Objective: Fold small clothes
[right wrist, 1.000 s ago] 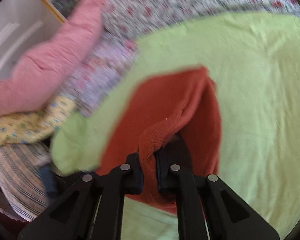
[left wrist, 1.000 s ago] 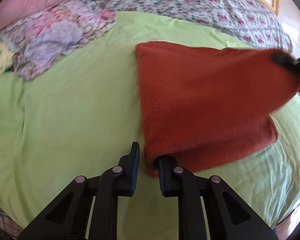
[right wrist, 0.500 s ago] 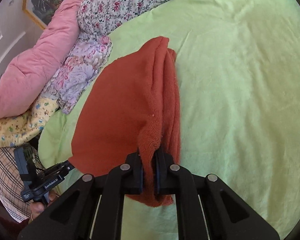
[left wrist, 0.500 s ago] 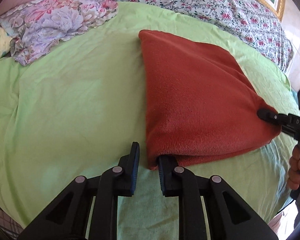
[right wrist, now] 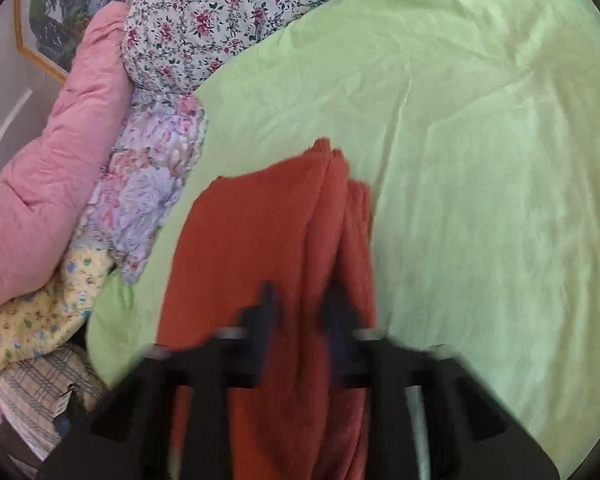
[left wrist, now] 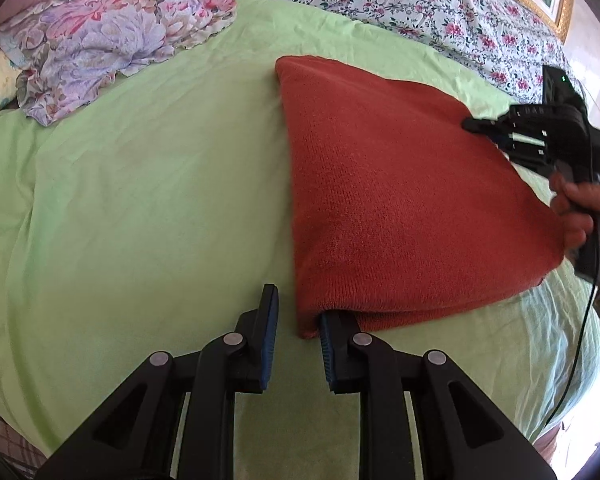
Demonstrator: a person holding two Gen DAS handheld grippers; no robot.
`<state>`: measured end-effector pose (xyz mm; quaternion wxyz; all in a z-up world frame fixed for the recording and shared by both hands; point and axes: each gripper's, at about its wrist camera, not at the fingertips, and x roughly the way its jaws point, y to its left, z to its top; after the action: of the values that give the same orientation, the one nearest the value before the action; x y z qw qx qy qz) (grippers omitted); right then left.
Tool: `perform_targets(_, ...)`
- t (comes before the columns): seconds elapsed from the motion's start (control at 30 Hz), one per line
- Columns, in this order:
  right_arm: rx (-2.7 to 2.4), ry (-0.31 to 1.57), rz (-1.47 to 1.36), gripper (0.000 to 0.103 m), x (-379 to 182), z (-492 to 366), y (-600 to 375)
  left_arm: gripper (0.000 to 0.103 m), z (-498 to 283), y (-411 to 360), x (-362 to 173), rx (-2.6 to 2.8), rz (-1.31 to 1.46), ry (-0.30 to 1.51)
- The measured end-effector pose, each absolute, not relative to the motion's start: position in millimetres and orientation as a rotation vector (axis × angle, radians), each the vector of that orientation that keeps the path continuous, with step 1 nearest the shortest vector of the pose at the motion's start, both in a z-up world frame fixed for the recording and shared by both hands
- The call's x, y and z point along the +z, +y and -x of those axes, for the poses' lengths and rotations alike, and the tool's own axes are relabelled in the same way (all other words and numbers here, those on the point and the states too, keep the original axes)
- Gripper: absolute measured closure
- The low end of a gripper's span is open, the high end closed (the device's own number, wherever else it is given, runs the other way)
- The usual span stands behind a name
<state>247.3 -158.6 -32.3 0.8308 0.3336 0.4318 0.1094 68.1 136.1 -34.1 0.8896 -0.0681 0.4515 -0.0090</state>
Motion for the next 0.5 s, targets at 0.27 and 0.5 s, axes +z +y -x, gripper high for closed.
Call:
perform_targets(0.27, 0.148, 0.902, -0.603, 0.093, -43, -251, -148, 0.082, -72, 139, -35, -0.019, 0.165, 0.958)
perform_targets(0.5, 0.138, 0.864, -0.654, 0.089, -26, -210, -158, 0.079, -63, 150, -35, -0.045, 0.233, 0.973)
